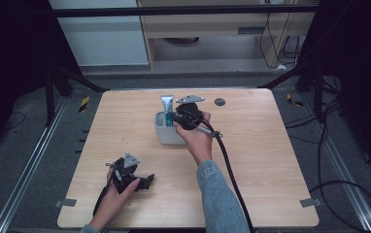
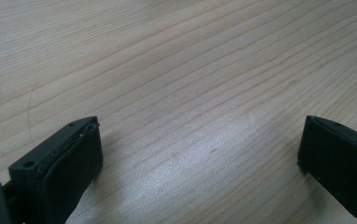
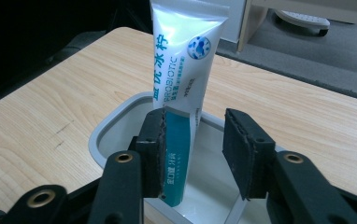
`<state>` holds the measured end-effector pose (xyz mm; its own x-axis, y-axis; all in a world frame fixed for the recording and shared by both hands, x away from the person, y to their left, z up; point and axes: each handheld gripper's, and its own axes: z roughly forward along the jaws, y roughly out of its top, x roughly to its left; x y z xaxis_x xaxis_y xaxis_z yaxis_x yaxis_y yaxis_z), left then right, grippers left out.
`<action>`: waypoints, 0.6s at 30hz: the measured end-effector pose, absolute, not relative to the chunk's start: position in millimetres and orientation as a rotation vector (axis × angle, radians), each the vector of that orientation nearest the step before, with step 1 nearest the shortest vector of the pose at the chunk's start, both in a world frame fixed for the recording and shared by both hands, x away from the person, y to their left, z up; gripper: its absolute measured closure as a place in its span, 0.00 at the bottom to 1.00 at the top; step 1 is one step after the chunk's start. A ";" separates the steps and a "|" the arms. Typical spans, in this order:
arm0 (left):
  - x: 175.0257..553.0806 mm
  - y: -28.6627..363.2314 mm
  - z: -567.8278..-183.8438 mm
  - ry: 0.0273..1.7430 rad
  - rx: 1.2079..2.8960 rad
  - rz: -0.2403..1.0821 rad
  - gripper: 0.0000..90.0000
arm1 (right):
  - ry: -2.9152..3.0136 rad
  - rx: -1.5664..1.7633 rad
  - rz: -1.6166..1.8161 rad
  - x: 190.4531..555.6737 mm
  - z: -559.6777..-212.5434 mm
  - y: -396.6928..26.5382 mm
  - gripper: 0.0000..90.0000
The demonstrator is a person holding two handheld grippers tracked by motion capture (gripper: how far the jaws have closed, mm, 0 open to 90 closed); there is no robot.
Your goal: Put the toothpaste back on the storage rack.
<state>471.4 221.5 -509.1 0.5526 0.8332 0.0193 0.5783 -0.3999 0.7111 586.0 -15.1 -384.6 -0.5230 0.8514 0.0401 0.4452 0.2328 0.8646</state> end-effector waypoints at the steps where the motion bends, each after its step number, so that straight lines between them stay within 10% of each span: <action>1: 471.4 221.5 -509.1 1.130 2.126 0.496 0.00 | 2.068 1.184 1.226 585.9 -384.3 -15.8 0.64; 18: 471.4 221.4 -509.1 1.131 2.125 0.495 0.00 | 2.066 1.173 1.223 577.4 -379.6 -20.5 0.28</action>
<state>471.4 221.4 -509.1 0.5524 0.8334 0.0179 0.5789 -0.3989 0.7112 577.4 -20.5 -379.6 -0.5273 0.8491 0.0304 0.4351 0.2391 0.8680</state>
